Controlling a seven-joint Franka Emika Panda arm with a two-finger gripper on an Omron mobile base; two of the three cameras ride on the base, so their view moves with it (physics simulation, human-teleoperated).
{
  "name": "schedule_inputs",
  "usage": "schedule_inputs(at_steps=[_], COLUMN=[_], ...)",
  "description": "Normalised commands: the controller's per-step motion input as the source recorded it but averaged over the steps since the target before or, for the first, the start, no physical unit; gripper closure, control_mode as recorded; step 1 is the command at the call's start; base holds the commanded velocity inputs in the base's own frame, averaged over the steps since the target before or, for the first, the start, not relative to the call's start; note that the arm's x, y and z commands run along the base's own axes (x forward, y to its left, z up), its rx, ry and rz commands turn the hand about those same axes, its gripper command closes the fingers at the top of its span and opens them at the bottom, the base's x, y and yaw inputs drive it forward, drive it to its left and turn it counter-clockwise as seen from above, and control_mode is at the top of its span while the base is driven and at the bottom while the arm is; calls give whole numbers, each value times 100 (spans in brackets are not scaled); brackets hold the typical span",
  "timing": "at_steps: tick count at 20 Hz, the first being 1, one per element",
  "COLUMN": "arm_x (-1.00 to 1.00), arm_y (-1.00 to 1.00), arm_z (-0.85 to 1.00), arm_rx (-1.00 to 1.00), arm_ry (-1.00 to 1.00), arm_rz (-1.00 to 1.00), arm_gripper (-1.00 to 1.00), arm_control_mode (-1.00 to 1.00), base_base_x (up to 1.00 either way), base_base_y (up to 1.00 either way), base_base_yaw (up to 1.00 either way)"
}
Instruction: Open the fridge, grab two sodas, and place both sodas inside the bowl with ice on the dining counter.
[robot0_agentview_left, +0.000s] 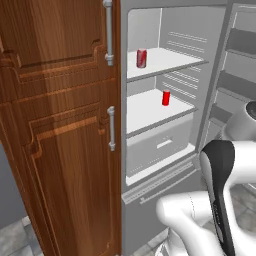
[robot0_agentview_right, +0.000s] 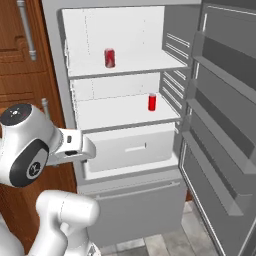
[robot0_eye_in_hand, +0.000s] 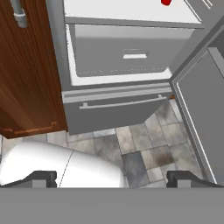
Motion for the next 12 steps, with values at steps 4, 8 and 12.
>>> schedule_inputs(at_steps=[4,8,12], arm_x=[0,0,0], arm_y=[0,0,0], arm_z=[0,0,0], arm_rx=[0,0,0], arm_ry=[0,0,0], arm_rz=[0,0,0], arm_gripper=[-100,-100,-100], arm_control_mode=[100,100,100], base_base_x=[40,44,52], base_base_y=[-39,-29,-9], base_base_yaw=[12,10,6])
